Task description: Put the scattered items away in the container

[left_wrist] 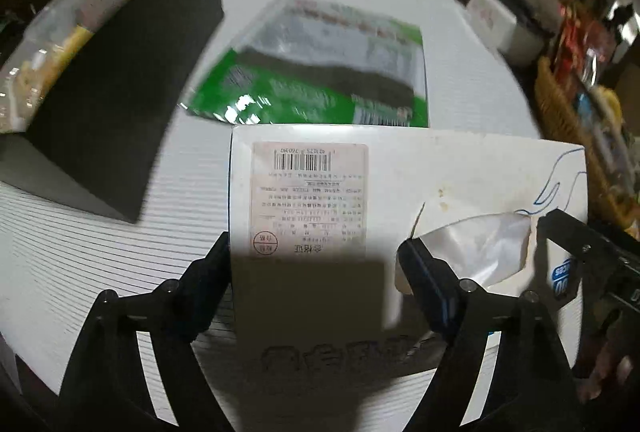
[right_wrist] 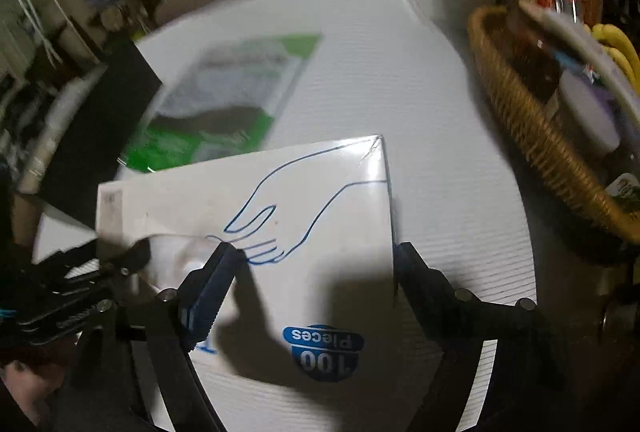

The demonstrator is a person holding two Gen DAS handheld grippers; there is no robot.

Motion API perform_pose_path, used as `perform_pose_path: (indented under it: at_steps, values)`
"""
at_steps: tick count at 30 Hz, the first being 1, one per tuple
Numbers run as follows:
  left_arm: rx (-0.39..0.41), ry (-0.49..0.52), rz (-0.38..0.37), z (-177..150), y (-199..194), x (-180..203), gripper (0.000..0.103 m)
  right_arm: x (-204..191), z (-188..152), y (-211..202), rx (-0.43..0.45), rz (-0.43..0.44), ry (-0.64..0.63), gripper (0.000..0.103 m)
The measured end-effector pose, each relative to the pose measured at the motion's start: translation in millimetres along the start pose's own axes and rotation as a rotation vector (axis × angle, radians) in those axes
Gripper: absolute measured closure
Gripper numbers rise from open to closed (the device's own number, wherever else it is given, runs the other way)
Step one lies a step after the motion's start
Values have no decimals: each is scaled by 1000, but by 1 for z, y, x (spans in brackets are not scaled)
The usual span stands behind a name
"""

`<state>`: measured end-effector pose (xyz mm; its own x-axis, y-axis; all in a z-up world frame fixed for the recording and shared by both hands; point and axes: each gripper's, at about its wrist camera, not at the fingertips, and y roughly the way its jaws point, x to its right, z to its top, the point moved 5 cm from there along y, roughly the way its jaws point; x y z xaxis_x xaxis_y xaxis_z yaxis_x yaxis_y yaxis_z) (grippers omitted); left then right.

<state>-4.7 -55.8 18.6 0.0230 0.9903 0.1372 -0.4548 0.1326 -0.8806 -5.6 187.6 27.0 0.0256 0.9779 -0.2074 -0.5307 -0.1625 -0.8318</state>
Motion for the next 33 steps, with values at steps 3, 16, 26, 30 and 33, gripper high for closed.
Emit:
perform_pose_path:
  at_steps: [3,16,26,30,33]
  values:
    - [35,5,9,3,-15,-5,23,-16,4,-13,32,4,-20,20]
    - [-41,16,-36,-24,-24,-11,23,-26,8,-7,12,14,-43,20]
    - [-231,68,-178,-105,-30,16,20,-18,45,38,-54,103,-36,21]
    - [-208,90,-207,-105,-56,16,20,-13,52,20,-10,147,-7,20]
    - [-128,106,-173,-86,-77,7,20,-4,40,-1,-18,143,12,20]
